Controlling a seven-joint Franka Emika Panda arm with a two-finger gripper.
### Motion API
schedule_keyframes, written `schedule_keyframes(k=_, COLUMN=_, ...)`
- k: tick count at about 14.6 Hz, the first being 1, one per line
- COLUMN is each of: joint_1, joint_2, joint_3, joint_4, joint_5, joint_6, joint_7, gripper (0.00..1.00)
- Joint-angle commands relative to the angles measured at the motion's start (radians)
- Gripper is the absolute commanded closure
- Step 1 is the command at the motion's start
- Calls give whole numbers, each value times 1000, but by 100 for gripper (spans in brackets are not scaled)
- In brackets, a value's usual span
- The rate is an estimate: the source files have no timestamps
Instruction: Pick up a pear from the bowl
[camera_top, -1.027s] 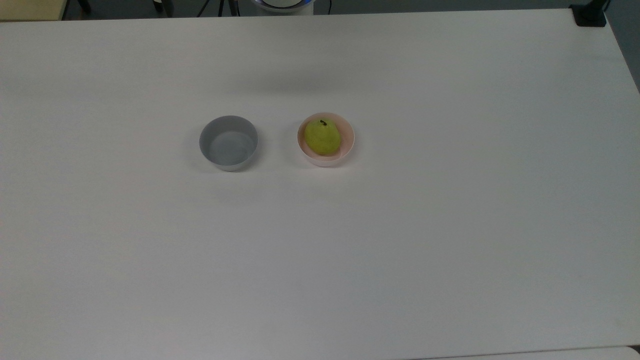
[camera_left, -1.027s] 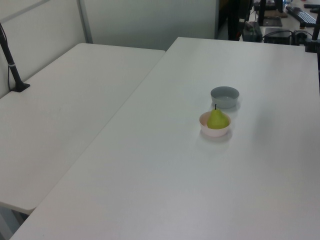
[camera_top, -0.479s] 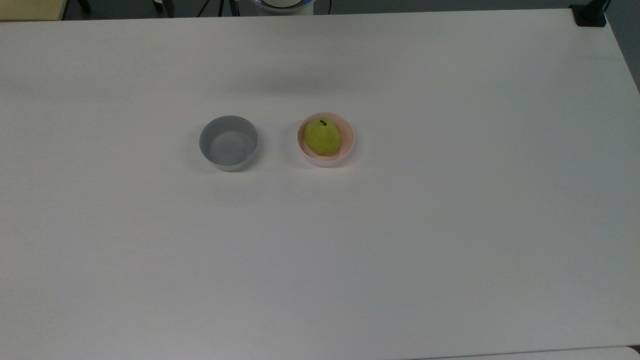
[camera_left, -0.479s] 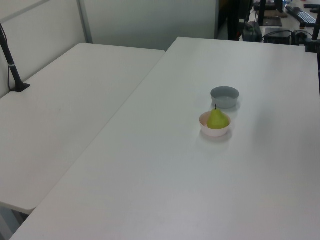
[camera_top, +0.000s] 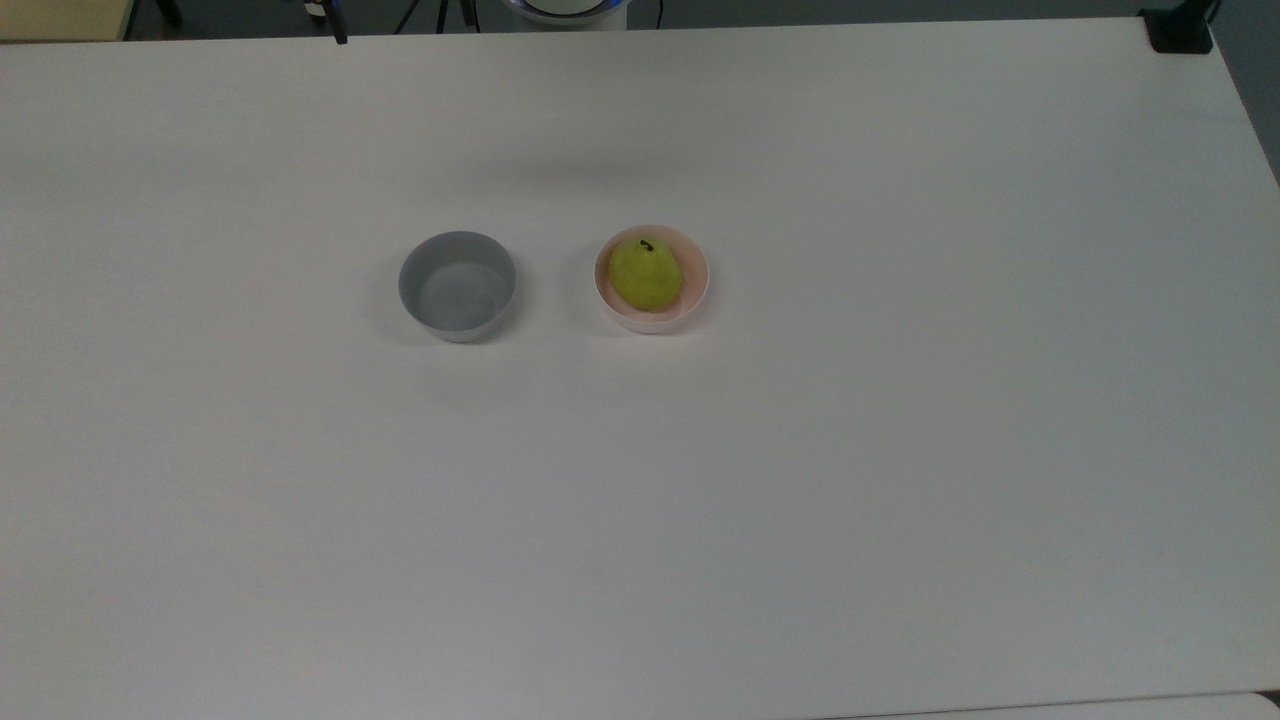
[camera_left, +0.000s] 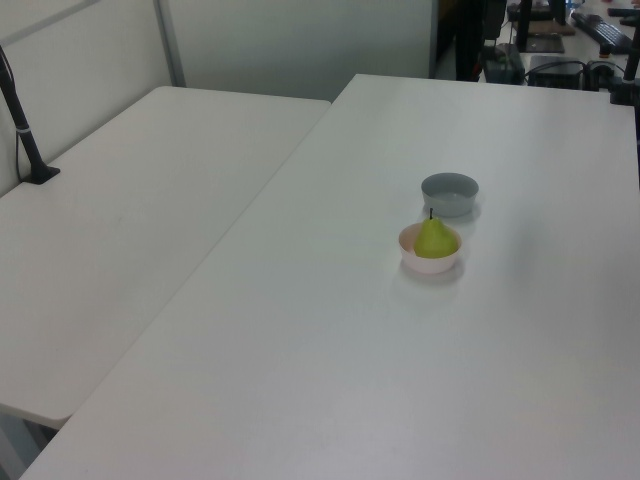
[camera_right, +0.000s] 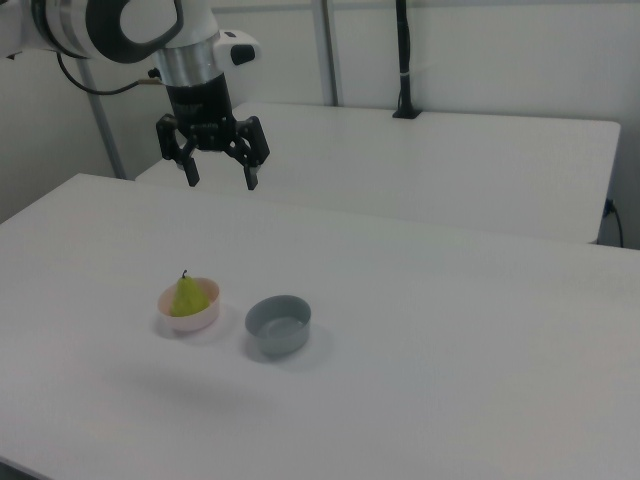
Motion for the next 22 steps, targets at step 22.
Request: schedule_keyframes(k=22, joint_1=262, joint_2=151, joint_3=41, joint_4=-420, joint_5=7, joint_6=537, joint_7=142, gripper=0)
